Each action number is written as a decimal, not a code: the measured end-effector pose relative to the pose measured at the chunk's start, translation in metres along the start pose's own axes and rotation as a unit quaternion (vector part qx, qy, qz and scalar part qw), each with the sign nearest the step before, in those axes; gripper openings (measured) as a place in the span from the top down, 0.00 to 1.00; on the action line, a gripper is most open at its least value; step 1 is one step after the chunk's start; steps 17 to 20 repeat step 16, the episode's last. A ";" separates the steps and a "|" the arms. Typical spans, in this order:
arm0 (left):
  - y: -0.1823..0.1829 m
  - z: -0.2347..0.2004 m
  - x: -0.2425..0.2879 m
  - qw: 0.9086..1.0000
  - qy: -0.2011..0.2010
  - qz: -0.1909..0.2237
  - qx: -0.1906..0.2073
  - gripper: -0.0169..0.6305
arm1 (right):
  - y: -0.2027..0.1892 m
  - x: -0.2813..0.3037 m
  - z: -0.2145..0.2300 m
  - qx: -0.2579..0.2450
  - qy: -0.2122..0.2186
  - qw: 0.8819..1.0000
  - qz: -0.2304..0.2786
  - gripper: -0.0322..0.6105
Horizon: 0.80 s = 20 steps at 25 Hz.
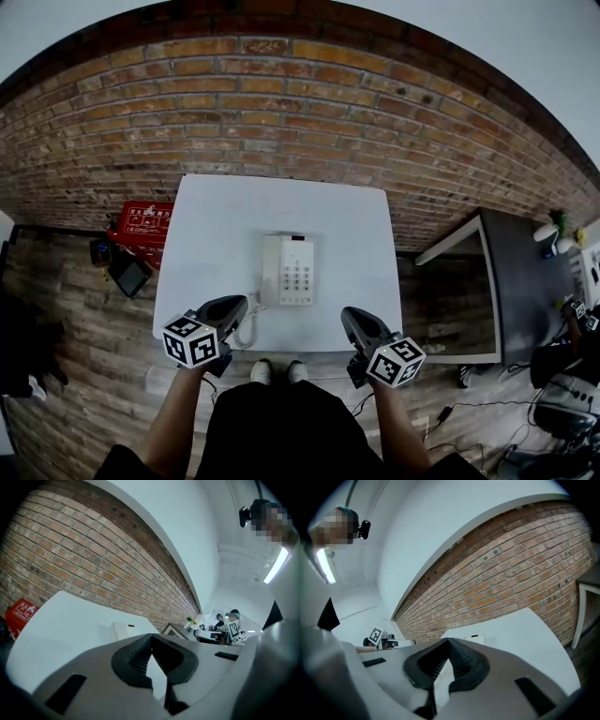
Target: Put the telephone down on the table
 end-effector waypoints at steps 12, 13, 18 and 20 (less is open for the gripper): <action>-0.011 0.026 0.009 0.999 0.037 0.010 0.013 0.95 | 0.000 -0.024 0.010 -0.019 0.011 1.000 -0.005 0.92; -0.011 0.027 0.010 0.999 0.037 0.010 0.014 0.95 | 0.000 -0.025 0.011 -0.020 0.010 1.000 -0.004 0.92; -0.009 0.032 0.013 0.999 0.037 0.016 0.016 0.95 | 0.002 -0.030 0.017 -0.021 0.005 1.000 -0.002 0.92; -0.009 0.032 0.013 0.999 0.037 0.016 0.016 0.95 | 0.002 -0.030 0.017 -0.021 0.005 1.000 -0.002 0.92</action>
Point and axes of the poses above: the fingertips, and each gripper's own axes: x forward along the fingers, z to its right, y out of its top, the point moved 1 cm from there along -x, backward along the fingers, and after that the axes turned 4 degrees about -z, right-handed, at the moved point
